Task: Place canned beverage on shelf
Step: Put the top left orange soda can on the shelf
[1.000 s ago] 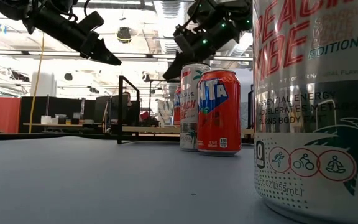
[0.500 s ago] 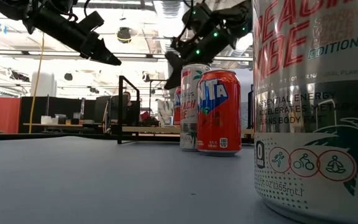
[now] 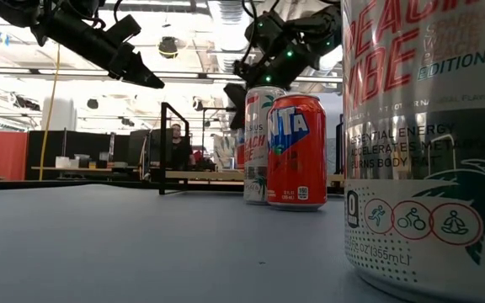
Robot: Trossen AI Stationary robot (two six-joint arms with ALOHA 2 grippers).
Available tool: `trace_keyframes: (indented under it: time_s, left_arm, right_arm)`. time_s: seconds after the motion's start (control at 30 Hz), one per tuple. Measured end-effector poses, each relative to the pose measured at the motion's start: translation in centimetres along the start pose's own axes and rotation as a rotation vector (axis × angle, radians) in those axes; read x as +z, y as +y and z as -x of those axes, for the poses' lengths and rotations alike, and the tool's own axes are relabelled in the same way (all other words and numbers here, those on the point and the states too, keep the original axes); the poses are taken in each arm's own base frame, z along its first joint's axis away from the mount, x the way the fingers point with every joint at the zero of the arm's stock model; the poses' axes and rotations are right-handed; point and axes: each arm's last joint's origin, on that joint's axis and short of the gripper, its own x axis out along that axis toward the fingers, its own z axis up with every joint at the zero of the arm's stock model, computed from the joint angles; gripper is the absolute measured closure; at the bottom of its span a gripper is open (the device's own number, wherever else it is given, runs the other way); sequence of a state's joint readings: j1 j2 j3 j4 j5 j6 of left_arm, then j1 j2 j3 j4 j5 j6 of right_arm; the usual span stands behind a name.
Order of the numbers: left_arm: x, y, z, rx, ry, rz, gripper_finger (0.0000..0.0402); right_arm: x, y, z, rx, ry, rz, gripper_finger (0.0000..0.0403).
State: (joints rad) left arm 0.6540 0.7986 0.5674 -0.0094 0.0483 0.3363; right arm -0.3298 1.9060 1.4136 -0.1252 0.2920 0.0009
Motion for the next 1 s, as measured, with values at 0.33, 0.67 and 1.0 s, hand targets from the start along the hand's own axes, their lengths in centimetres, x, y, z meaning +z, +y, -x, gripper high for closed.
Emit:
trace_keyframes:
  time_s: [0.33,0.67,1.0]
  left_arm:
    - [0.0,0.0,0.0,0.0,0.0,0.001,0.0037]
    - [0.0,0.0,0.0,-0.001,0.0,0.008,0.0037]
    - [0.0,0.0,0.0,-0.001,0.001,0.008,0.0037]
  right_arm:
    - [-0.3,-1.9,-0.5,-0.037,0.033,-0.018,0.0403]
    - [0.2,-2.8,-0.7,-0.077,-0.019,-0.088,0.0403]
    - [0.2,-3.9,-0.9,-0.137,-0.018,-0.102,0.0403]
